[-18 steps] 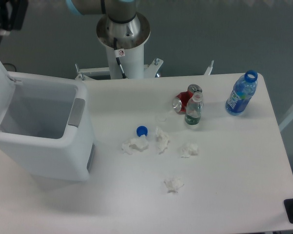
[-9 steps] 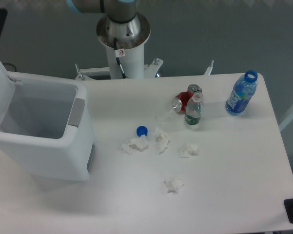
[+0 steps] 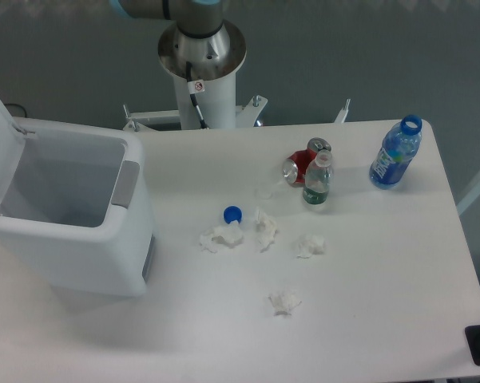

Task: Close the trash can

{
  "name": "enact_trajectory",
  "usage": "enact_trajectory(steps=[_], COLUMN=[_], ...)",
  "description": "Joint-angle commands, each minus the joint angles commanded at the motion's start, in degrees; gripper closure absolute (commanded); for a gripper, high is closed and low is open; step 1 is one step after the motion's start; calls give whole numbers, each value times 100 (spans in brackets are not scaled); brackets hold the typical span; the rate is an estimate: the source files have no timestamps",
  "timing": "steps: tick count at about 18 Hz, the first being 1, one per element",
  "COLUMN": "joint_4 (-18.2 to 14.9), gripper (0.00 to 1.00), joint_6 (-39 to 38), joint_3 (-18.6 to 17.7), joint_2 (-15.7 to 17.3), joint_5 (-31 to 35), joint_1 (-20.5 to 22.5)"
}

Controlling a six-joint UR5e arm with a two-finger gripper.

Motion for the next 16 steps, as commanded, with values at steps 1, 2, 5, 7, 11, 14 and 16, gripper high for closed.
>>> enact_trajectory(steps=[1,2,5,7,11,14,16], joint_4=[0,0,0,0,0,0,0], gripper=[0,0,0,0,0,0,0], joint_6=[26,44,62,62,62,62,62], joint_3=[0,0,9,-9,0,0,0], joint_2=[-9,-44,-70,-123,-220,-307,-395], joint_5=[-9,-70,-175,-185,-185,-176,-176], joint_1=[-53,-149,-255,-273,-378,-387,-396])
